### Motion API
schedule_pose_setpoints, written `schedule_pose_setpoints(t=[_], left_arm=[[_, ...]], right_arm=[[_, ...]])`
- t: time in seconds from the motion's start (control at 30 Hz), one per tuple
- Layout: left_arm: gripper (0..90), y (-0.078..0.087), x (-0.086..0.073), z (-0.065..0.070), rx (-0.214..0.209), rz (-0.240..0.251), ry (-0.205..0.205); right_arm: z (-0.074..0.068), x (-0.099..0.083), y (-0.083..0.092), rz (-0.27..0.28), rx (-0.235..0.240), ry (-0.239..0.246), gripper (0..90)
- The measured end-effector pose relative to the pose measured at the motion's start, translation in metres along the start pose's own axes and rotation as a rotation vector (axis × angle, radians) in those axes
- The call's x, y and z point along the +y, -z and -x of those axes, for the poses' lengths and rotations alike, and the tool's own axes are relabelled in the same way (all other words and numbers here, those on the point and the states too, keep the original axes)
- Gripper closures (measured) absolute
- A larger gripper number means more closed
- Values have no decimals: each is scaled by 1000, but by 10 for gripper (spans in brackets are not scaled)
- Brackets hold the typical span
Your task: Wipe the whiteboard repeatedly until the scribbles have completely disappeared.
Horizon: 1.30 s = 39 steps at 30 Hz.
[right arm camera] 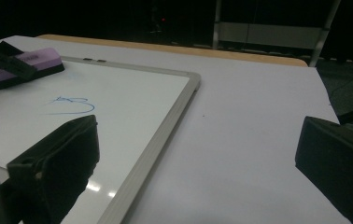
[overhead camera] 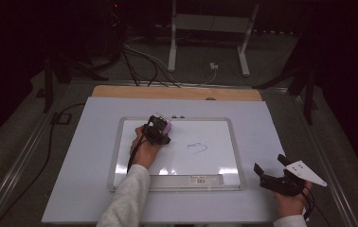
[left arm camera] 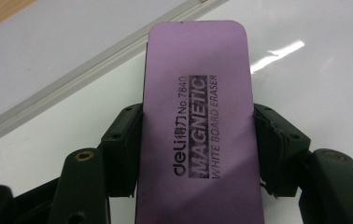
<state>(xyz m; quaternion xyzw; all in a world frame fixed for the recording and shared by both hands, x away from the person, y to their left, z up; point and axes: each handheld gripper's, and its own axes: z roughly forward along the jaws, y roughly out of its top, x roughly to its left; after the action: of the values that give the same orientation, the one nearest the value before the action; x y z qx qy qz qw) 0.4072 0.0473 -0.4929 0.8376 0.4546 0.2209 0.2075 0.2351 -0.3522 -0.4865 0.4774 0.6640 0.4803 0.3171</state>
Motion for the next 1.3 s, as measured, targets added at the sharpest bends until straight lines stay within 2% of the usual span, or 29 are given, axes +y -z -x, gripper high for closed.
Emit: schedule_pose_setpoints(t=[0.1, 0.17, 0.2, 0.3, 0.37, 0.43, 0.47, 0.5, 0.53, 0.57, 0.63, 0.77, 0.8, 0.87, 0.9, 0.97, 1.03, 1.1, 1.13, 1.2, 1.3], left_arm=[[416, 2, 1, 11, -61, 16, -45], [416, 5, 1, 24, -114, 24, -112], [416, 8, 1, 31, -147, 29, -145], [416, 15, -4, 52, -312, 46, -232], [416, 20, -9, 63, -356, 63, -282], [416, 23, -13, 65, -353, 72, -292], [416, 23, -13, 64, -356, 69, -284], [416, 22, -13, 61, -338, 66, -270], [416, 21, -12, 55, -282, 63, -253], [416, 19, -11, 48, -248, 54, -234], [416, 14, -10, 33, -194, 44, -178], [416, 4, -9, 3, -91, 34, -32], [416, 2, -8, -3, -63, 29, 3], [415, -1, -5, -8, -13, 17, 39], [415, -2, -3, -8, -6, 11, 40], [415, -3, 1, -4, 19, 0, 2], [415, -2, 5, 3, -25, 0, -27], [416, -1, 6, 13, -60, 8, -65], [415, 0, 7, 20, -91, 16, -82], [415, 4, 7, 37, -121, 31, -142], [415, 11, 7, 65, -198, 52, -245]], right_arm=[[-1, 0, -1, -2, 2, 7, 1], [-1, 0, -1, -3, 2, 6, 1], [-1, 0, -1, -3, 2, 5, 1], [-1, 0, 0, -1, 0, 2, 1], [0, 0, 0, 2, 0, 0, 1], [0, 0, 1, 5, -2, 0, 1], [1, 0, 2, 5, -3, 0, 1], [1, 0, 2, 5, -4, -3, 1], [1, 0, 2, 5, -5, -5, 1], [1, 0, 2, 6, -5, -5, 1], [1, 0, 2, 5, -7, -1, 1], [2, 0, 2, 0, -11, -3, 1], [2, 0, 2, -1, -11, -3, 1], [1, 0, 2, -2, -11, -3, 1], [1, 0, 1, -2, -12, -1, 1], [1, 0, 1, -6, -13, -3, 1], [1, 0, 1, -6, -13, -3, 1], [1, 0, 1, -5, -11, -5, 1], [1, 0, 0, -5, -11, -3, 1], [1, 0, 0, -5, -11, -3, 1], [1, 0, 1, -3, -11, -3, 1]])
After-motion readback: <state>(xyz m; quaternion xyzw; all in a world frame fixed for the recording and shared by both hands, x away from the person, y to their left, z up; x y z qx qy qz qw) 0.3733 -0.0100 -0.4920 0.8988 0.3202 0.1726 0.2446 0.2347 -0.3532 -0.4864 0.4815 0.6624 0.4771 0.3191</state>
